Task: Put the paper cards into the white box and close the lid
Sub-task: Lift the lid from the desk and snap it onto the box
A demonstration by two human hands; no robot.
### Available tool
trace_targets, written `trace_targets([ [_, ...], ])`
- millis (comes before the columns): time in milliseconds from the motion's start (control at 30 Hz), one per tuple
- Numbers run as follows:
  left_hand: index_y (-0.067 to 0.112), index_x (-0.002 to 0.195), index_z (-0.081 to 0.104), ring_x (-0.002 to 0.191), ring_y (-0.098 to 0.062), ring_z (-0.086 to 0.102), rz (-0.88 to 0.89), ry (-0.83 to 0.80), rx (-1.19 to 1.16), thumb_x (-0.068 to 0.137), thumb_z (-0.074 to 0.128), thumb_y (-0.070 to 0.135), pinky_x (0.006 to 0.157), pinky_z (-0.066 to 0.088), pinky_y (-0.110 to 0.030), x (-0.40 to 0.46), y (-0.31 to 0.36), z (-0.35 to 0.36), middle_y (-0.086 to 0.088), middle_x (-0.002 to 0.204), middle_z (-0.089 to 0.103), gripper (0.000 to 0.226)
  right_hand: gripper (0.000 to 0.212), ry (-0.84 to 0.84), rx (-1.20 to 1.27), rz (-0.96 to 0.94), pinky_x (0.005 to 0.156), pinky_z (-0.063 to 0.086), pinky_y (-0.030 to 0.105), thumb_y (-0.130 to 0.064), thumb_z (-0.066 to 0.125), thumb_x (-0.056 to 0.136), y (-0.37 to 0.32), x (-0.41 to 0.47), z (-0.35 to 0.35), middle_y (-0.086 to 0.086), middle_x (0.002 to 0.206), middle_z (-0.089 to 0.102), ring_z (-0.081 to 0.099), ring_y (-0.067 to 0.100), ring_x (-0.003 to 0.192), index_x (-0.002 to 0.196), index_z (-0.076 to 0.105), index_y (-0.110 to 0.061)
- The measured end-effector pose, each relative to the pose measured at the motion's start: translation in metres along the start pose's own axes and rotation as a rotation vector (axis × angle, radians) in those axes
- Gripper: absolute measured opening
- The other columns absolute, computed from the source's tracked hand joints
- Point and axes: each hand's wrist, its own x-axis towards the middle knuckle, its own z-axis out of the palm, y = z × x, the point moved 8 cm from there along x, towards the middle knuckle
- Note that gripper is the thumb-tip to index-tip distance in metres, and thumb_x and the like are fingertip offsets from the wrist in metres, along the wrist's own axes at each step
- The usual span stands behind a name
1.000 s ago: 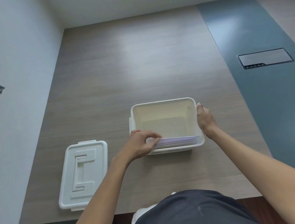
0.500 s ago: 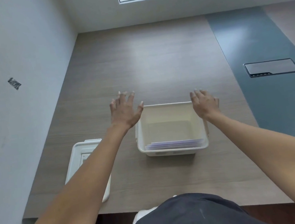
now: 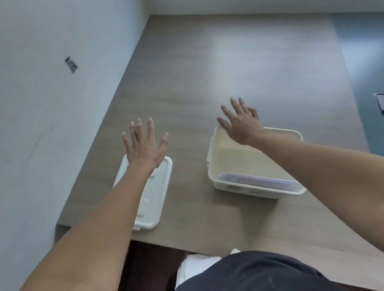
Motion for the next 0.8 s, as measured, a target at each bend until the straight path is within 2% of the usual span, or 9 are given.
trace_targets([
  [233, 0.023, 0.162, -0.004, 0.156, -0.029, -0.013, -0.287, -0.079, -0.088, 0.1, 0.015, 0.063, 0.124, -0.007, -0.054, -0.042, -0.117, 0.028, -0.011, 0.17, -0.007, 0.077, 0.063, -0.103, -0.039, -0.235, 0.12, 0.012, 0.044, -0.054, 0.017, 0.102, -0.114, 0.022, 0.035, 0.01, 0.166, 0.003, 0.001, 0.028, 0.153, 0.157, 0.017, -0.024],
  [433, 0.023, 0.162, -0.008, 0.157, -0.03, -0.011, -0.516, -0.163, -0.262, 0.1, 0.016, 0.064, 0.123, -0.005, -0.053, -0.083, -0.179, 0.061, -0.011, 0.17, -0.01, 0.078, 0.063, -0.261, -0.07, -0.387, 0.119, 0.014, 0.047, -0.053, 0.018, 0.102, -0.194, 0.03, 0.067, 0.01, 0.166, 0.006, 0.005, 0.028, 0.153, 0.157, 0.017, -0.022],
  [533, 0.019, 0.162, 0.005, 0.155, -0.036, 0.008, -0.598, -0.157, -0.313, 0.1, 0.019, 0.061, 0.122, 0.009, -0.053, -0.099, -0.194, 0.071, -0.016, 0.167, 0.003, 0.076, 0.067, -0.379, -0.081, -0.406, 0.119, 0.015, 0.048, -0.059, 0.015, 0.1, -0.22, 0.03, 0.091, 0.01, 0.166, 0.008, 0.011, 0.028, 0.152, 0.157, 0.011, -0.026],
  [633, 0.01, 0.154, 0.021, 0.141, -0.04, 0.03, -0.67, -0.154, -0.383, 0.101, 0.026, 0.056, 0.114, 0.028, -0.051, -0.114, -0.2, 0.088, -0.02, 0.157, 0.021, 0.07, 0.07, -0.474, -0.095, -0.406, 0.118, 0.014, 0.049, -0.063, 0.015, 0.098, -0.234, 0.028, 0.114, 0.012, 0.165, 0.009, 0.017, 0.031, 0.151, 0.158, 0.009, -0.026],
  [800, 0.006, 0.144, 0.029, 0.132, -0.041, 0.04, -0.874, -0.235, -0.632, 0.101, 0.033, 0.053, 0.105, 0.04, -0.051, -0.149, -0.202, 0.134, -0.021, 0.148, 0.032, 0.064, 0.07, -0.556, -0.087, -0.356, 0.116, 0.02, 0.05, -0.06, 0.024, 0.099, -0.248, 0.03, 0.147, 0.015, 0.162, 0.018, 0.025, 0.036, 0.146, 0.156, 0.012, -0.021],
])
